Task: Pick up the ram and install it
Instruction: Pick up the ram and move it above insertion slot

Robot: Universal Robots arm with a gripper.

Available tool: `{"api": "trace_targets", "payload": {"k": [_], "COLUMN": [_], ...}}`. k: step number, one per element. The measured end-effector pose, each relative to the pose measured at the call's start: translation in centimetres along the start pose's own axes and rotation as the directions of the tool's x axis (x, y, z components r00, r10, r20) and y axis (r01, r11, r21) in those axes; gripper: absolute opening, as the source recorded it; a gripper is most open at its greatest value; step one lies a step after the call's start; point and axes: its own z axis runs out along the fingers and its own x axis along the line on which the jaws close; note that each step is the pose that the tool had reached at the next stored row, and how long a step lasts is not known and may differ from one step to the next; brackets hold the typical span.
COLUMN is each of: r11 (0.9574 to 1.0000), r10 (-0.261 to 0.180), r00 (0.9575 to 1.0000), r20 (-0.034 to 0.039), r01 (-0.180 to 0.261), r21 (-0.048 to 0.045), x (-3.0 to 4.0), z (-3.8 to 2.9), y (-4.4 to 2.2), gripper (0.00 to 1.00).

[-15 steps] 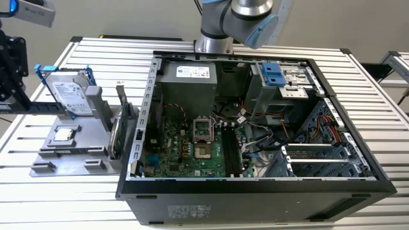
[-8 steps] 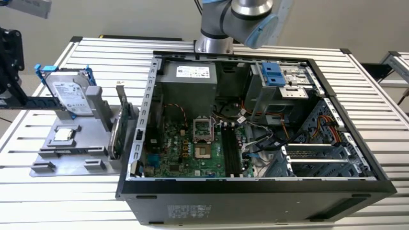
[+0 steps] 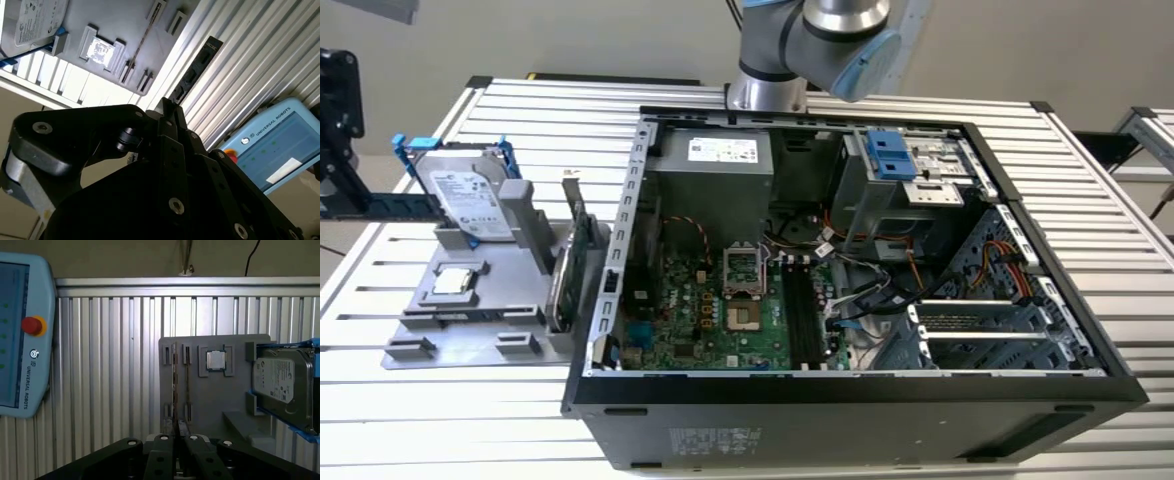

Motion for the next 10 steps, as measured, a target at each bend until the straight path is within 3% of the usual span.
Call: {"api": "trace_targets", "payload": {"k": [6,10], "r11": [1.0,1.0], "r10": [0.0,0.0], "r00": [1.0,1.0], "r20": [-0.0025,-0.0024], "r01": [0.0,0.0], "r21": [-0.0008,-0.0007], "x": [-0.01,0.0], "z": [-0.03,-0.02], "y": [-0.08,-0.47], "gripper": [0.0,0.0]}}
